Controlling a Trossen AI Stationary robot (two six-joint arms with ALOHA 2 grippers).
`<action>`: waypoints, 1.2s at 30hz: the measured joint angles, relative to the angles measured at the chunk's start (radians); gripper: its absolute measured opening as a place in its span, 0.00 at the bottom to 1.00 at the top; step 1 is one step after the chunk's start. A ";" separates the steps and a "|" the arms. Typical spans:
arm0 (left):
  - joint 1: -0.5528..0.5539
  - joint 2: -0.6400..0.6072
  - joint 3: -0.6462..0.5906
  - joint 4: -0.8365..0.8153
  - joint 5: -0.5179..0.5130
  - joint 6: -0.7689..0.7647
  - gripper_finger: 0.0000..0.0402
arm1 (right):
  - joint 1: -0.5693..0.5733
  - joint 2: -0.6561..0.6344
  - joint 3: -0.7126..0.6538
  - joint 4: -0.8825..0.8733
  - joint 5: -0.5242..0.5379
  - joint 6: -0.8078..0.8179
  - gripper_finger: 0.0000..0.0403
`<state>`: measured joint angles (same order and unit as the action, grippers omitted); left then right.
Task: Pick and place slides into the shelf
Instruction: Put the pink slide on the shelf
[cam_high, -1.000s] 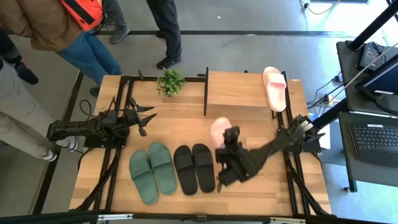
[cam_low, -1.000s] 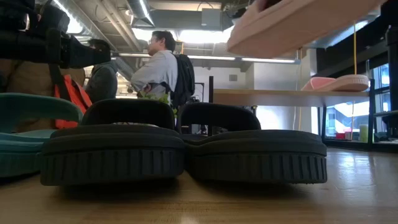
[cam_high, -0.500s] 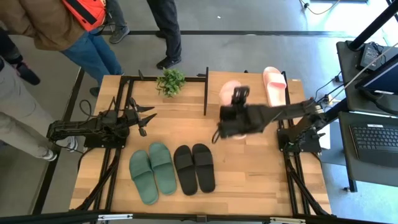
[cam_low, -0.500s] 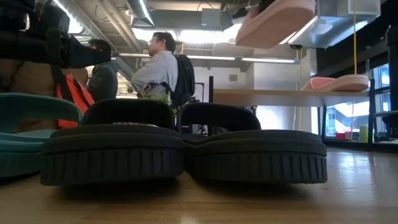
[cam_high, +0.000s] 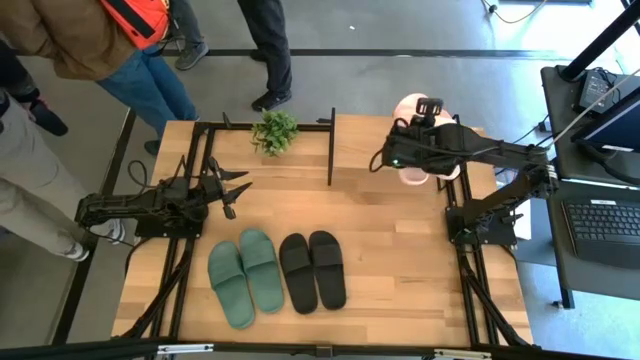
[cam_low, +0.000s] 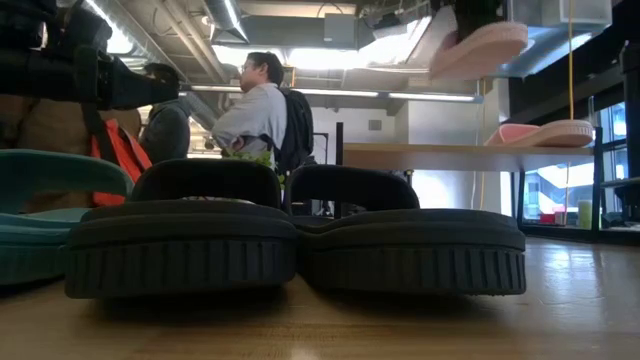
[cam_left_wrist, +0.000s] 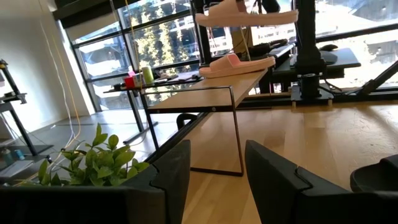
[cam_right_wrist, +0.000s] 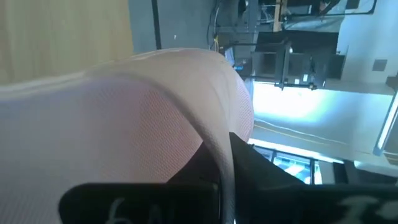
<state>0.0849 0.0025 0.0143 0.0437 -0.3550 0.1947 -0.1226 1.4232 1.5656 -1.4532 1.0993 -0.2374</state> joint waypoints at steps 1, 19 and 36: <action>0.000 0.000 0.000 0.000 0.000 0.000 0.36 | -0.011 -0.017 -0.033 0.040 -0.002 -0.031 0.03; 0.000 0.000 0.000 0.000 0.000 -0.001 0.36 | -0.268 -0.152 -0.443 0.722 -0.208 -0.518 0.03; 0.000 0.000 0.000 0.000 0.000 -0.002 0.36 | -0.396 -0.152 -0.511 0.756 -0.265 -0.555 0.03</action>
<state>0.0847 0.0025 0.0143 0.0437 -0.3553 0.1932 -0.5183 1.2716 1.0542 -0.6975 0.8346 -0.7927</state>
